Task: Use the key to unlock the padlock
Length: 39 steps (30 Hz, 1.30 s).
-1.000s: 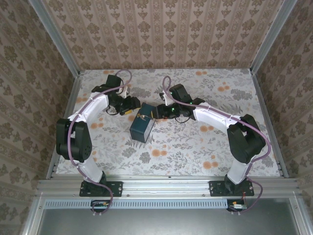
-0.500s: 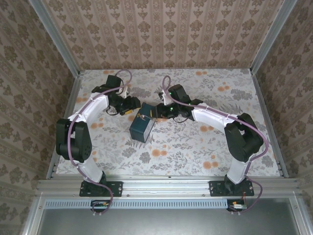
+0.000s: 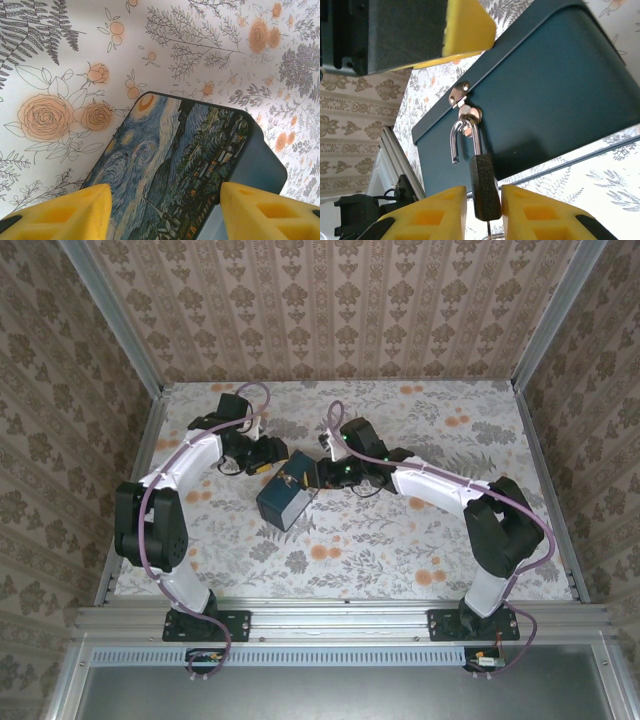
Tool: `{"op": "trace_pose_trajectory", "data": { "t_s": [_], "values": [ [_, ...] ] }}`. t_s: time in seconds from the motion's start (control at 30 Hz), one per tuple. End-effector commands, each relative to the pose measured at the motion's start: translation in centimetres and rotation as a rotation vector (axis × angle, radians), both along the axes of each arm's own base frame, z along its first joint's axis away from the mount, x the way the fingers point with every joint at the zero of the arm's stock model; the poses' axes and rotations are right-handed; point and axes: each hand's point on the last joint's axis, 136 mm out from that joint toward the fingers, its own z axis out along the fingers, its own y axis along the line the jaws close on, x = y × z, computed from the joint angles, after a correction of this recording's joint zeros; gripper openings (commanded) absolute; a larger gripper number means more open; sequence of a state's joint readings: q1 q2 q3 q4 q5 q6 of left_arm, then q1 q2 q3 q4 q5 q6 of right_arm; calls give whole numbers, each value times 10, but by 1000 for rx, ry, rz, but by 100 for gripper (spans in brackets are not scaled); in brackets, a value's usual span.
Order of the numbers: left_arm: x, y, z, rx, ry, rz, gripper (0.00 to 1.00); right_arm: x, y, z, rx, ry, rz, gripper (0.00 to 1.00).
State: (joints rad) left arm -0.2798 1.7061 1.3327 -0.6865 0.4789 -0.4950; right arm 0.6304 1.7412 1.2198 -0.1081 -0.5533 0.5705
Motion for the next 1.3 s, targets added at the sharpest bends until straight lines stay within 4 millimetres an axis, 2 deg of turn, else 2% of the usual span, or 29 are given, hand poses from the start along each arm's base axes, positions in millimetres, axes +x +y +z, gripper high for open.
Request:
{"op": "trace_pose_trajectory", "data": {
  "t_s": [0.0, 0.27, 0.43, 0.57, 0.73, 0.87, 1.0, 1.13, 1.27],
  "values": [
    [-4, 5, -8, 16, 28, 21, 59, -8, 2, 14, -12, -46, 30, 21],
    [-4, 4, -12, 15, 35, 34, 59, -12, 6, 14, -146, -132, 43, 24],
    [-6, 2, -13, 16, 38, 32, 59, -8, 6, 17, -211, -173, 26, 16],
    [-7, 5, -12, 31, 35, 39, 59, -3, 4, 23, -238, -204, 3, 5],
    [-2, 24, -3, 68, 24, 105, 60, 3, 1, 34, -257, -259, -23, 0],
    [0, 38, 13, 48, 0, 157, 61, -2, 7, 38, -326, -323, 28, 2],
    [-6, 44, 23, 41, -13, 153, 61, -4, 12, 31, -345, -318, 54, 6],
    [-19, 51, 20, 44, -2, 149, 61, -3, 15, 26, -373, -321, 55, 7],
    [-38, 46, 9, 11, 29, 120, 59, -3, 18, 25, -398, -317, 72, 15]
  ]
}}
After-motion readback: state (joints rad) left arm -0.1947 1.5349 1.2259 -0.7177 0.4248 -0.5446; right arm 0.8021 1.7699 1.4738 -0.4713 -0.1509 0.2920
